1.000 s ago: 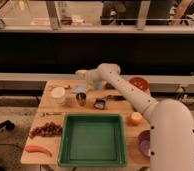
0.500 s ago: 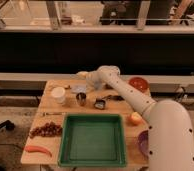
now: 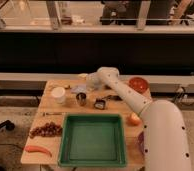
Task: Wipe red bowl with sponge
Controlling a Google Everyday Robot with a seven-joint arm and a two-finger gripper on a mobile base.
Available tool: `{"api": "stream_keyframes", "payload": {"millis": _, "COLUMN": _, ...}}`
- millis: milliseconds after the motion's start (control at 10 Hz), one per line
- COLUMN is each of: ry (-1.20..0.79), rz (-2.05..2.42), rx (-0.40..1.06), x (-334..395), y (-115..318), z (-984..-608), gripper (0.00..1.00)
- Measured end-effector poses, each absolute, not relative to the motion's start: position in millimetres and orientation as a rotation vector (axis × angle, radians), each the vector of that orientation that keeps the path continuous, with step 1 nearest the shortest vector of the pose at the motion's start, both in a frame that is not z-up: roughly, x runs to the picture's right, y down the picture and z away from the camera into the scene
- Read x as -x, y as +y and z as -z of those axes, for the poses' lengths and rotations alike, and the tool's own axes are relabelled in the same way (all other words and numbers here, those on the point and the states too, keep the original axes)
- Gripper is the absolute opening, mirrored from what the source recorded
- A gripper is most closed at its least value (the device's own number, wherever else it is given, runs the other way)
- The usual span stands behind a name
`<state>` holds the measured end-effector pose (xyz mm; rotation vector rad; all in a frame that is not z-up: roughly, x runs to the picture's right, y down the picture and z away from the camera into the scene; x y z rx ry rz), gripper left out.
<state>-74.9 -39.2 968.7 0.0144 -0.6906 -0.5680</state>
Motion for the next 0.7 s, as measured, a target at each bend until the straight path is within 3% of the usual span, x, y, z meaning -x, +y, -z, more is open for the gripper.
{"api": "stream_keyframes", "payload": {"millis": 700, "ry": -0.737, "rz": 0.542, "rx": -0.021, "x": 75.4, "y": -39.4, "z": -984.4, "gripper": 0.78}}
